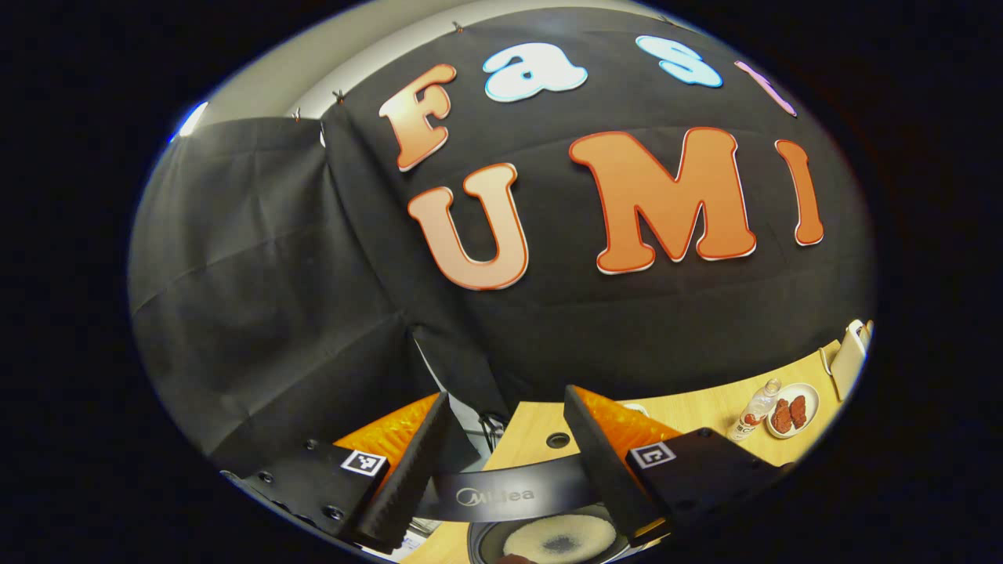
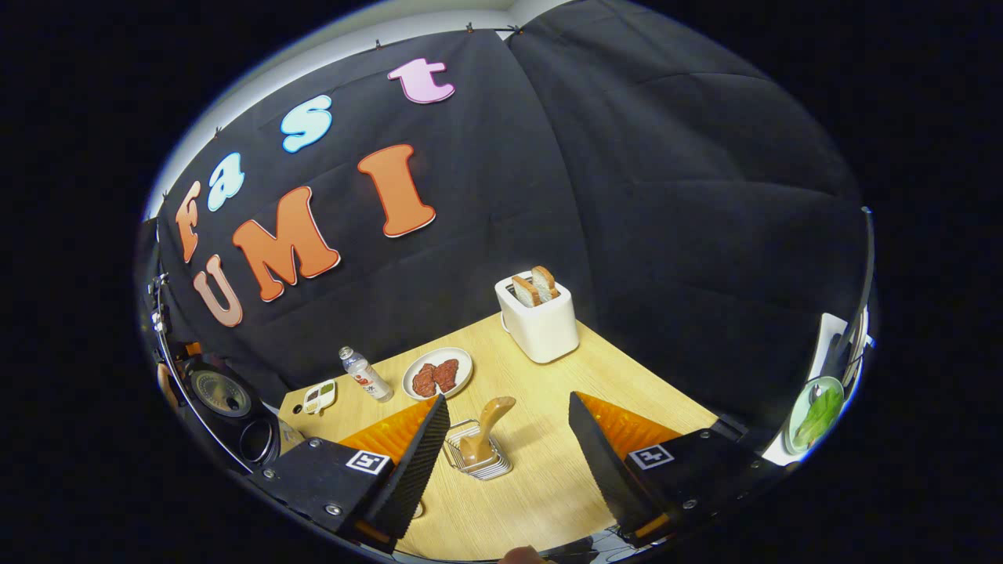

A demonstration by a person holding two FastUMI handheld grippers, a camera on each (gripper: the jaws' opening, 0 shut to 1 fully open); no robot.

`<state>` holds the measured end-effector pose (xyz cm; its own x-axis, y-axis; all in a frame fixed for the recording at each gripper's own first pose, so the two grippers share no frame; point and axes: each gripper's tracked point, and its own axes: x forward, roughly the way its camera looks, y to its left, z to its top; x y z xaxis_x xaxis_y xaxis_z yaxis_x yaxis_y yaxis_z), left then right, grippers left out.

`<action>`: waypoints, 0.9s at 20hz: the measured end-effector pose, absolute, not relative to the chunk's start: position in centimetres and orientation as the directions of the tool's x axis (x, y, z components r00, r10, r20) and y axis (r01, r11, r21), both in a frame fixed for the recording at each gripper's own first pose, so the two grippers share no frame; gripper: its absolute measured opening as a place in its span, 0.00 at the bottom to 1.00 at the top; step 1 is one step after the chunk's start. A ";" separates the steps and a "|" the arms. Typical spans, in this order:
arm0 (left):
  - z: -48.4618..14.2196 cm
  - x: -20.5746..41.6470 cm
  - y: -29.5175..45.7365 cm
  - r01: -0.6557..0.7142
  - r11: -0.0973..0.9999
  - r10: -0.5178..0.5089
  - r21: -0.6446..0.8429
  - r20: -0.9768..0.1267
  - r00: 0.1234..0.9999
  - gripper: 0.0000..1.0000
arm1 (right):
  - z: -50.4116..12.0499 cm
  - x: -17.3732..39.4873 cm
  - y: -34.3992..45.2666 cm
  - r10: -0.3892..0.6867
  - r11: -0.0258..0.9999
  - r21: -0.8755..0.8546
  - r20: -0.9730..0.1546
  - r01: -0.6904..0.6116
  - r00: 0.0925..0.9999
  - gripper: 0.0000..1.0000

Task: Close the left gripper, press the button to open the rice cooker; take a wooden spoon from the chopstick holder with the right hand, scoop a spoonful of rice and pour it into the rice cooker, then put the wooden spoon back into the chopstick holder.

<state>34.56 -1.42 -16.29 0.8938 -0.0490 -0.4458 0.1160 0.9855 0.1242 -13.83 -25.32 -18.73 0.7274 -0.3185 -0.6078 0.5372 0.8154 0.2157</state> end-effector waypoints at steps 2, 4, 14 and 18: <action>-16.2 33.9 -1.5 0.134 0.986 -0.074 0.097 -0.468 0.881 1.00 | -18.6 -14.6 -25.0 -0.328 0.809 0.214 -0.609 0.548 0.722 0.95; -17.1 33.0 -1.9 0.145 0.989 -0.110 0.032 -0.505 0.856 0.91 | -18.4 -14.8 -24.6 -0.329 0.809 0.215 -0.606 0.547 0.725 0.95; -23.8 19.7 -0.5 0.088 0.979 -0.197 -0.181 -0.770 0.607 0.93 | -18.1 -9.4 -20.3 -0.195 0.897 0.226 -0.570 0.381 0.798 0.95; -25.2 16.8 0.2 0.077 0.984 -0.175 -0.158 -0.826 0.536 0.95 | -18.1 -7.5 -19.2 -0.138 0.911 0.254 -0.555 0.326 0.820 0.95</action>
